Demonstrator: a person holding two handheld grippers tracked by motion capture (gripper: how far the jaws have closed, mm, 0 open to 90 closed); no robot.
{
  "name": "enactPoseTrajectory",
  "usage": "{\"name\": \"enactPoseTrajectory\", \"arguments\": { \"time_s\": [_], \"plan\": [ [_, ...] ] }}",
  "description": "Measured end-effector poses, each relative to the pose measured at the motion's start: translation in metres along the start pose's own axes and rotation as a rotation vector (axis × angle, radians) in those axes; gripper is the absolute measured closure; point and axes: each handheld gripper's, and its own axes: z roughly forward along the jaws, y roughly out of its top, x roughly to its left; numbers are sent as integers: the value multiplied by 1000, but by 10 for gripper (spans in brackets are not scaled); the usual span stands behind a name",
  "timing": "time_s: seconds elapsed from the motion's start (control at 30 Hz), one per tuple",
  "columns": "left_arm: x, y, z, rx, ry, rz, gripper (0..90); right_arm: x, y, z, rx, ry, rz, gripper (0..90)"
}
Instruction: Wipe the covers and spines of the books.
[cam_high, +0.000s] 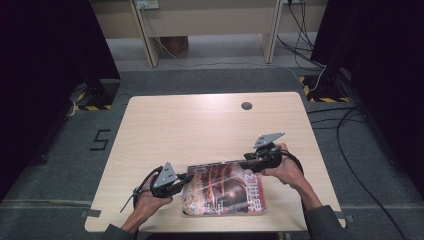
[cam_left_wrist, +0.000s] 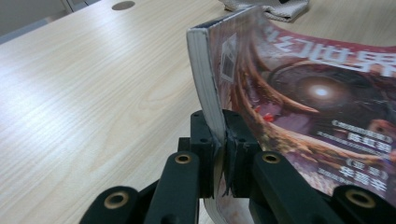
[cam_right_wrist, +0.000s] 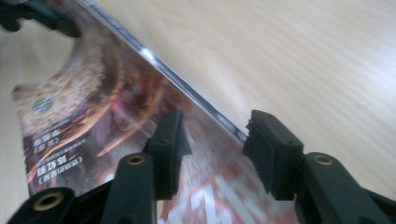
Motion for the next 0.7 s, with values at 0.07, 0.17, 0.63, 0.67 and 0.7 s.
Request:
{"name": "enactPoseTrajectory", "arguments": {
  "time_s": [0.07,0.17,0.63,0.67,0.7],
  "plan": [
    [-1,0,-2,-2,21,0,839,-5,-1,-5,-10,-35,34,523],
    [-4,-1,-5,-7,34,7,839,-12,-5,-13,-1,-127,90,515],
    [-13,-5,-9,6,36,-33,838,-40,-36,-29,77,-393,196,486],
    [-14,-5,-9,6,35,-33,838,-42,-37,-29,79,-399,200,486],
    [-14,-5,-9,5,35,-36,837,-43,-39,-29,82,-411,208,486]
  ]
}}
